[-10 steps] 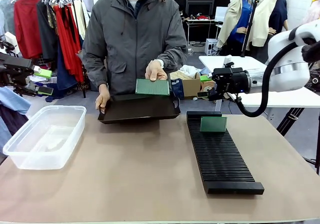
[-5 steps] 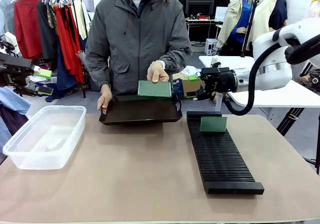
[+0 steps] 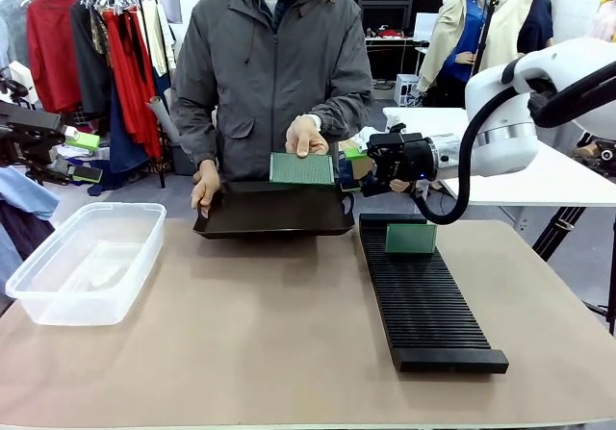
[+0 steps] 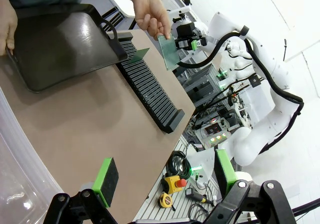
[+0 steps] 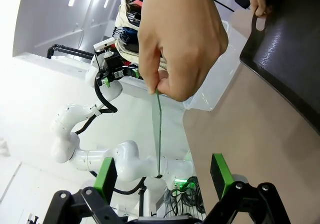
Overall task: Sort PCBs into racks and boxes based on the side picked up.
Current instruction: Pick up the Blank PCB handed by the Human.
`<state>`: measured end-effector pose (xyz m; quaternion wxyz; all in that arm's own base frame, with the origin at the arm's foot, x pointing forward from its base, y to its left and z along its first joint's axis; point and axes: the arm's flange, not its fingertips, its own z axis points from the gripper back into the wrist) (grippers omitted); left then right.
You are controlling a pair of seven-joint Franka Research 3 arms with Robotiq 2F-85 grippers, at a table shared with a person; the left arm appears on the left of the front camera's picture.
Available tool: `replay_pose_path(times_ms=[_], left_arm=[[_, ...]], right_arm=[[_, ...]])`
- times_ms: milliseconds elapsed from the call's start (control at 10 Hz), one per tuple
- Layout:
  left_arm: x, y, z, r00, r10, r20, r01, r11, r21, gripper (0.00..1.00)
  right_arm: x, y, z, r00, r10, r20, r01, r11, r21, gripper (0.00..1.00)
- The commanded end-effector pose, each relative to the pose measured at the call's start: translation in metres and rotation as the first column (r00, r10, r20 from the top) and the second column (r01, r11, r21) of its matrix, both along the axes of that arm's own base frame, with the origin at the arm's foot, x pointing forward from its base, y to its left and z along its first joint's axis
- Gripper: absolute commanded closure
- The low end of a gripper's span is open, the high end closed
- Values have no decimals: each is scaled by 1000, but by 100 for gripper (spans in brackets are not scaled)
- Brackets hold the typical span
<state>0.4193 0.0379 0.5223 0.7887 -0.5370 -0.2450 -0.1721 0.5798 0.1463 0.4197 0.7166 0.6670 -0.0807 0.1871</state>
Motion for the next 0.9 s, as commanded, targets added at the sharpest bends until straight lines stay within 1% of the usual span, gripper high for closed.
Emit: replay_pose_path(times_ms=[0, 200, 400, 800], left_arm=[[-1, 0, 2, 1000, -4, -10, 3, 1000, -10, 0], [-1, 0, 2, 1000, -4, -10, 3, 1000, -10, 0], [-1, 0, 2, 1000, -4, -10, 3, 1000, -10, 0], [-1, 0, 2, 1000, -4, -10, 3, 1000, -10, 0]], right_arm=[[12, 11, 8, 999, -37, -11, 37, 999, 17, 0], [14, 19, 9, 998, -65, 7, 65, 997, 48, 0], [16, 25, 8, 997, -70, 12, 69, 995, 69, 0], [21, 37, 6, 997, -74, 0, 74, 994, 81, 0]])
